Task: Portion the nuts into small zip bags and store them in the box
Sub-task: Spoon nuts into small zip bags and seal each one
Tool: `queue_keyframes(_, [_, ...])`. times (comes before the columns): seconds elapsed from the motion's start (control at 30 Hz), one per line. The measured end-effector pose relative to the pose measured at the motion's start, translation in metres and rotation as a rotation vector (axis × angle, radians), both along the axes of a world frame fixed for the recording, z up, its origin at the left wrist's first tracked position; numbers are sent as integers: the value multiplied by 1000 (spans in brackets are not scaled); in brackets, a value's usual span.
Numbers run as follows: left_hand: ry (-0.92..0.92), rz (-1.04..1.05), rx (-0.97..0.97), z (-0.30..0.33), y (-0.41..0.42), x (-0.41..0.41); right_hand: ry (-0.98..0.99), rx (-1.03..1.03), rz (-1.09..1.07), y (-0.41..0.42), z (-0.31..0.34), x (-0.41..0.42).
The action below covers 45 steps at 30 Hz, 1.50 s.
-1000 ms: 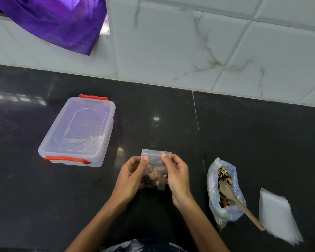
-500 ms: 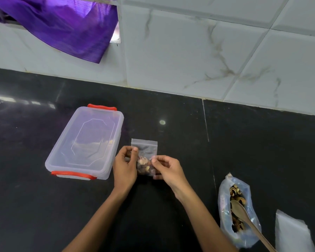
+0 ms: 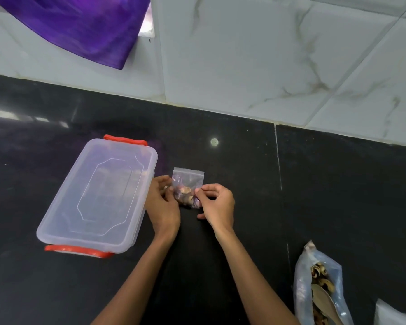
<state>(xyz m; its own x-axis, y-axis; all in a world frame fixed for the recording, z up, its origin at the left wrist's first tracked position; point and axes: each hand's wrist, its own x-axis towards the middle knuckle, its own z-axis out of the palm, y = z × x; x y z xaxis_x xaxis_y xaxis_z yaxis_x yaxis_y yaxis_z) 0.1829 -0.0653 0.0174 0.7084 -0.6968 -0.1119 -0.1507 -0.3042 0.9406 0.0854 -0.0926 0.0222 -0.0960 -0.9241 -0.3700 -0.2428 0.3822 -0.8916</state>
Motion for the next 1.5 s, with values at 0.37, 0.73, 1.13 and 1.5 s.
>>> queue_keyframes(0.37, [-142,-86,-34,0,18,-6,57,-33,69,17,10,-13])
queue_keyframes(0.73, [-118,-333,-134,23,82,-67,7,-155,-41,110,47,-93])
queue_keyframes(1.13, [-24,-571,-171,25,119,-132,362,-253,-502,186,91,-257])
queue_keyframes(1.5, [-36,-566,-172,25,135,-138,714,77,-529,212,14,-292])
